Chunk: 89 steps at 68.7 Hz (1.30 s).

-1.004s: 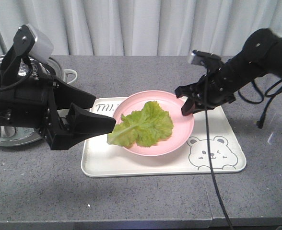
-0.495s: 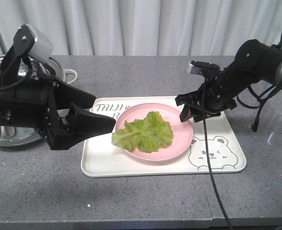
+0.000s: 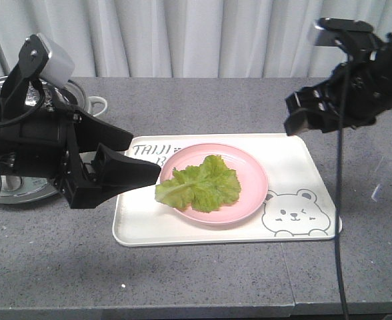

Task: Transfer vegetables to tray and serve
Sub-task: 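Lower both grippers to the tray's near edges to grip it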

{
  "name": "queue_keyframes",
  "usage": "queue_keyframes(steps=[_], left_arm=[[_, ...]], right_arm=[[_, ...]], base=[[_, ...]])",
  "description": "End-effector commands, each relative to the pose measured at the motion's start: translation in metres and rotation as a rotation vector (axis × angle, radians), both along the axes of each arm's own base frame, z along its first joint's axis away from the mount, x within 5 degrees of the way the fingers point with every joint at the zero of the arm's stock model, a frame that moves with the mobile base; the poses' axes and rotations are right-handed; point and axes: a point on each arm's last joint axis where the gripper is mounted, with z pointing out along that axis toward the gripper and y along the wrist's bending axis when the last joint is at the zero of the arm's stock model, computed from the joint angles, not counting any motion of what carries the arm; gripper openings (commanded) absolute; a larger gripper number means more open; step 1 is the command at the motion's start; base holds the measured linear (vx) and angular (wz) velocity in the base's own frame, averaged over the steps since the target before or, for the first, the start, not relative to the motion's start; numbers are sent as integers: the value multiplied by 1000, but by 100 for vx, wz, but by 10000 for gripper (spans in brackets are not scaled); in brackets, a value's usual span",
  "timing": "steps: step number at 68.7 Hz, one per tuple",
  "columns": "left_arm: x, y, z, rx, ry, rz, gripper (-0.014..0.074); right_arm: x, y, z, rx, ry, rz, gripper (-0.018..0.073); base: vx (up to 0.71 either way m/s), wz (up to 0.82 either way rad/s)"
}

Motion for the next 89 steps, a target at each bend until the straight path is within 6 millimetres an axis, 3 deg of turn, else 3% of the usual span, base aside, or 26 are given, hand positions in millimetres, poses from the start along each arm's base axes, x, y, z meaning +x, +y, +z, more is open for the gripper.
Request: queue_keyframes(steps=[1, 17, 30, 41, 54, 60, 77, 89], left_arm=[[-4, 0, 19, -77, -34, 19, 576], [-4, 0, 19, -78, -35, 22, 576], [-5, 0, 19, -76, -30, 13, 576], [1, 4, 16, -66, 21, 120, 576], [7, 19, 1, 75, 153, 322, 576], [9, 27, -5, 125, 215, 429, 576], [14, 41, -11, 234, 201, 561, 576], [12, 35, -23, 244, 350, 526, 576]], right_arm=[[-30, -7, 25, 11, -139, -27, 419], [-88, -20, 0, -48, -124, -35, 374], [-109, -27, -28, -92, -117, -48, 368], [-100, -34, -33, -109, -113, -90, 368], [-79, -77, -36, -68, -40, -210, 368], [-71, -87, -40, -33, 11, -199, 368], [-46, -91, -55, -44, 105, -136, 368], [-38, -92, -65, -53, 125, -107, 368]], base=[[0, 0], [0, 0], [0, 0], [0, 0], [0, 0], [0, 0], [0, 0], [0, 0]])
